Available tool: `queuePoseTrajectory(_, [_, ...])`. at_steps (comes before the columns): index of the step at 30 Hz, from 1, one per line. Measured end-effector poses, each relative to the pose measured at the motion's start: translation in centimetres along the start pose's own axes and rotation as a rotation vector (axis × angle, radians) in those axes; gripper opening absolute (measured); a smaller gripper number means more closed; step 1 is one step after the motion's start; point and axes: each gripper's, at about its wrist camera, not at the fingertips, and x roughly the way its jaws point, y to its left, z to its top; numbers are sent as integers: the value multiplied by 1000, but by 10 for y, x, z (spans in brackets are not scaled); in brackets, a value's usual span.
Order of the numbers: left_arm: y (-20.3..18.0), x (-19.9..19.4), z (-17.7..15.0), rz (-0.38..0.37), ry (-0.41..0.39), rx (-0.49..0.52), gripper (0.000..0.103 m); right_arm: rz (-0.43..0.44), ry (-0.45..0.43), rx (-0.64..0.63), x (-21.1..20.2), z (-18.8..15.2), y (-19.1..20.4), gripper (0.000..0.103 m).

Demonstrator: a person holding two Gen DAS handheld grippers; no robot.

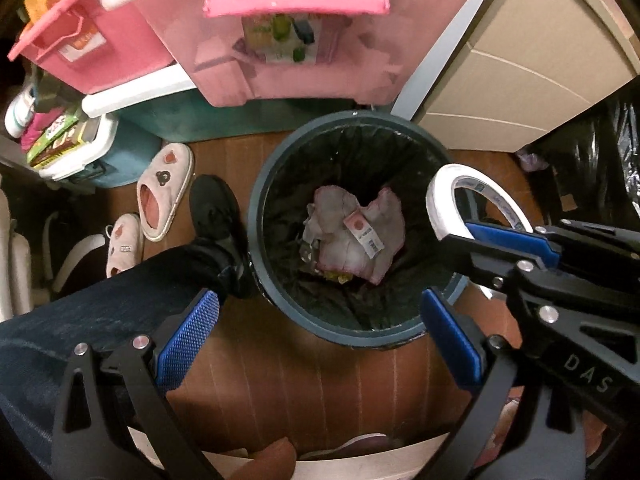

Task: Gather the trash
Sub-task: 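Carry the white tape roll with the right tool down over the bin, then open the right tool to drop the tape roll into the bin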

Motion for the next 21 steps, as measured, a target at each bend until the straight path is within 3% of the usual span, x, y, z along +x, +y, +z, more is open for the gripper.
queuePoseTrajectory(21, [0,57,16,-1,88,6,98,37,73,52,51,20,-23,22])
